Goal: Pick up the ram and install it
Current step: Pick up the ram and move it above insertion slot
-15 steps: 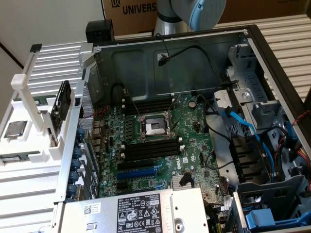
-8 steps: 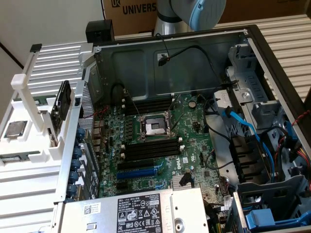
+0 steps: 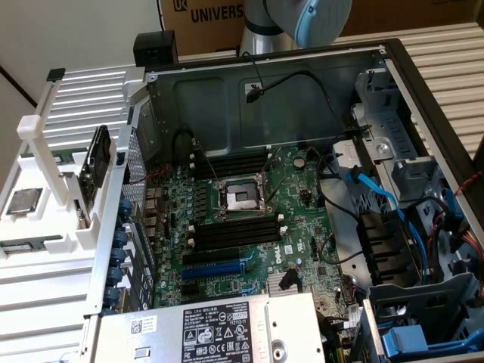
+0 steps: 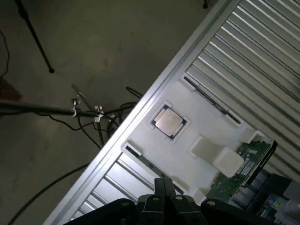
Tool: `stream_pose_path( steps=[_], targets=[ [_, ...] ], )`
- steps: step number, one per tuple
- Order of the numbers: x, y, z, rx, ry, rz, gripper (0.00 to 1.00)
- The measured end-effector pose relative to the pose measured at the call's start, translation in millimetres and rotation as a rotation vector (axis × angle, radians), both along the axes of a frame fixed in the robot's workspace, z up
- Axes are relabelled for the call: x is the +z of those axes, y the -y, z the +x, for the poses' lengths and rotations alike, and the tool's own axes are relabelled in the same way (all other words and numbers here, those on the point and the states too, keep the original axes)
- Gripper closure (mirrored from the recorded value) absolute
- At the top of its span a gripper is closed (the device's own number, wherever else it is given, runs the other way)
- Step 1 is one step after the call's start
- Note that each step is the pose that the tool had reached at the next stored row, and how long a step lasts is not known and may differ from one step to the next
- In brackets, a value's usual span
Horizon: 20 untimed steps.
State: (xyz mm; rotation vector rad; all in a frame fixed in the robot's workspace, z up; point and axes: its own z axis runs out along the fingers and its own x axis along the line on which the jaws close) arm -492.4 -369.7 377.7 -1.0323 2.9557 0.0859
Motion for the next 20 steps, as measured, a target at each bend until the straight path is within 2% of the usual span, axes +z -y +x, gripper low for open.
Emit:
stream_pose_path(
  steps=[1, 18, 20],
  targets=[
    [-0.3, 0.0, 0.0, 0.037, 0.0001, 0.0001, 0.90],
    [-2.0, 0.0, 0.0, 0.348, 0.0001, 0.0001, 0.90],
    [-2.2, 0.0, 0.0, 0.401, 0.0000, 0.0001, 0.90]
  ],
)
